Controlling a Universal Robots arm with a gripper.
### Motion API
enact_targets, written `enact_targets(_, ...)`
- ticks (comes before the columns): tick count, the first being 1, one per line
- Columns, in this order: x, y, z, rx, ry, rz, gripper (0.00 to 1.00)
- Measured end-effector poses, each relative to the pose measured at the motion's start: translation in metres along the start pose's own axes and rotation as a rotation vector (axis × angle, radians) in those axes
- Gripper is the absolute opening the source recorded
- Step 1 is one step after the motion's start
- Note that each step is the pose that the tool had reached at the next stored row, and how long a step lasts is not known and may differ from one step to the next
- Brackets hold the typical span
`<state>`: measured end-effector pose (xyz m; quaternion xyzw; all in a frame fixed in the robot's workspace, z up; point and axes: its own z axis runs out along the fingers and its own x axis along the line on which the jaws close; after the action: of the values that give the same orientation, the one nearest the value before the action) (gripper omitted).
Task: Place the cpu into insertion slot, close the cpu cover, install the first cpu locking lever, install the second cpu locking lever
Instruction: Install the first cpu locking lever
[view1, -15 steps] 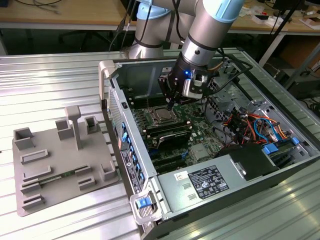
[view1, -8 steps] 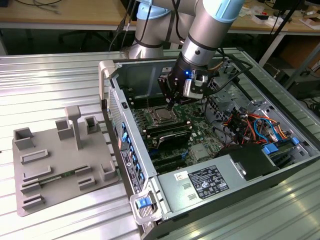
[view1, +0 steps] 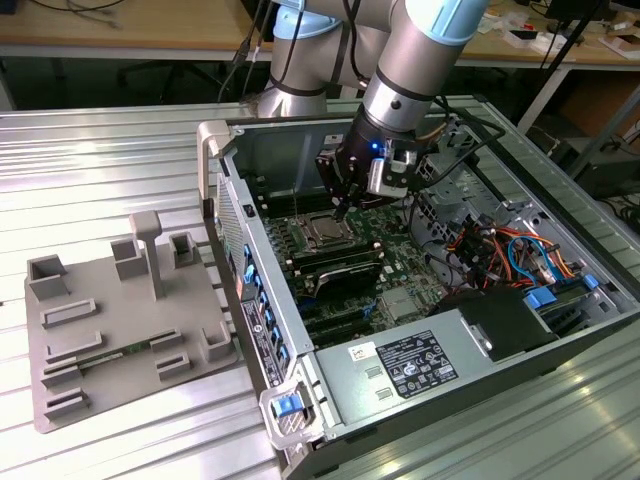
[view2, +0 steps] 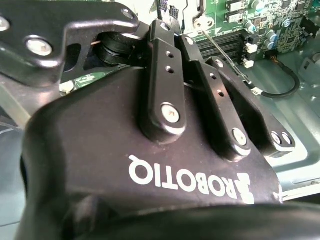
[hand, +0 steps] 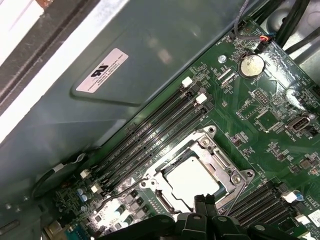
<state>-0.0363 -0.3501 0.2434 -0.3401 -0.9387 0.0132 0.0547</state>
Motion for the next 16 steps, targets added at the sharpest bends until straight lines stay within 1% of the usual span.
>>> enact_targets(16, 0.0000, 0.0000, 0.0000, 0.0040, -0.0027, -0.044, 0.11)
